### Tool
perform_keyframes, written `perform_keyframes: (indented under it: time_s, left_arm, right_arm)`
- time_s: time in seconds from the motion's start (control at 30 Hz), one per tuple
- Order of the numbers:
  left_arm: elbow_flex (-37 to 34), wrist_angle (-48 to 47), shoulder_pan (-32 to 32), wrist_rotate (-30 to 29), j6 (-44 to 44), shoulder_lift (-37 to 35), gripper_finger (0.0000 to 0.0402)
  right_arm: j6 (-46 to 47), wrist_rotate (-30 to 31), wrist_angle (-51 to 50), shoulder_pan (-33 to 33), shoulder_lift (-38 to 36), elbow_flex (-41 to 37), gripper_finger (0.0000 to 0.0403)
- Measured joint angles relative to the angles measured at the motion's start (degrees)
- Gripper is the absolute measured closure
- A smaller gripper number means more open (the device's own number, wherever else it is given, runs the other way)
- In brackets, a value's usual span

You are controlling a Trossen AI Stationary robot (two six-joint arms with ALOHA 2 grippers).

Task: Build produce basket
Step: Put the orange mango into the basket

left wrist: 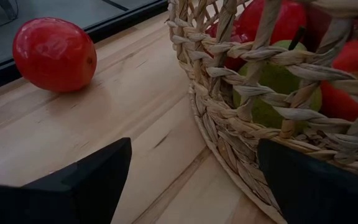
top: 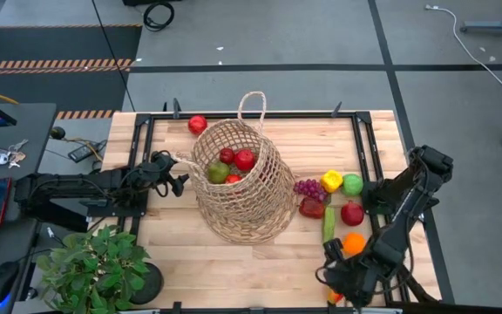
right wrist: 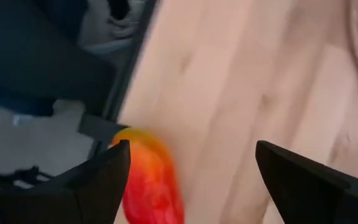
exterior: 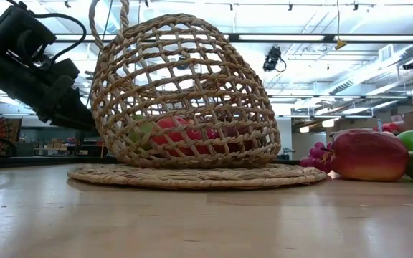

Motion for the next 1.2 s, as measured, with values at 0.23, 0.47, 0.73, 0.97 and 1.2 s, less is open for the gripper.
perform_keyframes:
  time_s: [0.23,0.47,0.73,0.97,1.2]
  left_arm:
    - [0.0,0.0,0.02,0.02,0.02,0.0,0.0044]
    - [0.0,0.0,0.0,0.0,0.02,0.0,0.0044]
    - [0.0,0.02,-0.01,0.0,0.0,0.0,0.0044]
    - [0.0,0.0,0.0,0.01,0.01,0.0,0.0044]
    - [0.0,0.01,-0.01,0.0,0.01,0.01,0.0044]
  right_arm:
    - [-7.78,5.99,-2.04,7.0,0.0,-0.33,0.0059]
    - [-8.16,9.06,-0.01,11.69,0.0,-5.15,0.0059]
    - [-8.34,8.67,8.56,14.47,0.0,-11.74,0.0059]
    - [-9.58,12.01,16.25,15.24,0.0,-17.52,0.0059]
    - [-10.91,12.02,23.99,15.24,0.0,-23.07,0.0059]
